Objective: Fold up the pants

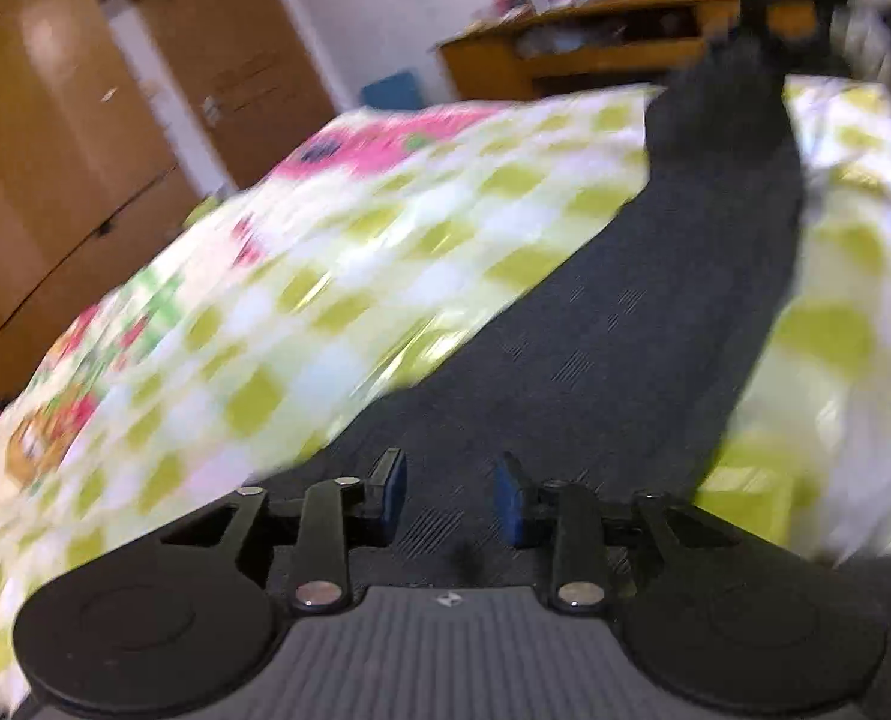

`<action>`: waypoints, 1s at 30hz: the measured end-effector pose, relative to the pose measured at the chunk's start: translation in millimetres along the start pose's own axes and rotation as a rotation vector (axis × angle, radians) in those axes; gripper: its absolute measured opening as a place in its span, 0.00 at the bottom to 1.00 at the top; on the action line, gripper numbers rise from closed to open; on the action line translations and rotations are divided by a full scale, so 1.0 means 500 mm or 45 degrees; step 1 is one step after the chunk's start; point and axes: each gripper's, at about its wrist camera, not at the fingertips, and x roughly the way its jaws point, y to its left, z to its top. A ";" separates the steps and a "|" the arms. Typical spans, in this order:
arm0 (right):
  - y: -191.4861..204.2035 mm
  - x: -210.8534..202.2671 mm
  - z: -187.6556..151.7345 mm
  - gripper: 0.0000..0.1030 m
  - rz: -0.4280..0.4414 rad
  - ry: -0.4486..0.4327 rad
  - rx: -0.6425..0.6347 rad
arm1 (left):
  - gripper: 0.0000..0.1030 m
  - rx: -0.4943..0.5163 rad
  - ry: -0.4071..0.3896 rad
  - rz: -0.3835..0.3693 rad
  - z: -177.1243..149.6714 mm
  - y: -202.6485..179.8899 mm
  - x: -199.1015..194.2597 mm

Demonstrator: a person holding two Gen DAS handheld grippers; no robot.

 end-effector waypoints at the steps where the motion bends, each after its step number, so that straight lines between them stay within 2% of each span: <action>1: 0.034 0.007 -0.013 0.07 0.047 0.028 -0.026 | 0.45 -0.010 0.027 0.020 -0.014 0.011 0.006; 4: 0.148 0.037 -0.074 0.07 0.163 0.145 -0.151 | 0.45 -0.067 0.108 0.016 -0.067 0.041 0.011; 8: 0.300 0.087 -0.218 0.07 0.263 0.342 -0.372 | 0.46 -0.191 0.059 0.040 -0.117 0.095 -0.040; 14: 0.438 0.170 -0.502 0.07 0.315 0.646 -0.602 | 0.46 -0.305 0.033 0.221 -0.215 0.186 -0.110; 17: 0.482 0.184 -0.677 0.07 0.316 0.781 -0.827 | 0.46 -0.375 0.054 0.328 -0.268 0.231 -0.137; 19: 0.498 0.184 -0.779 0.07 0.326 0.869 -0.952 | 0.50 -0.428 0.104 0.339 -0.302 0.264 -0.144; 23: 0.522 0.180 -0.957 0.07 0.324 0.929 -1.311 | 0.50 -0.576 0.129 0.356 -0.350 0.311 -0.154; 26: 0.518 0.166 -1.029 0.07 0.306 0.964 -1.482 | 0.50 -0.661 0.096 0.329 -0.364 0.332 -0.167; 30: 0.517 0.139 -1.072 0.08 0.332 0.910 -1.756 | 0.51 -0.716 0.102 0.304 -0.380 0.348 -0.171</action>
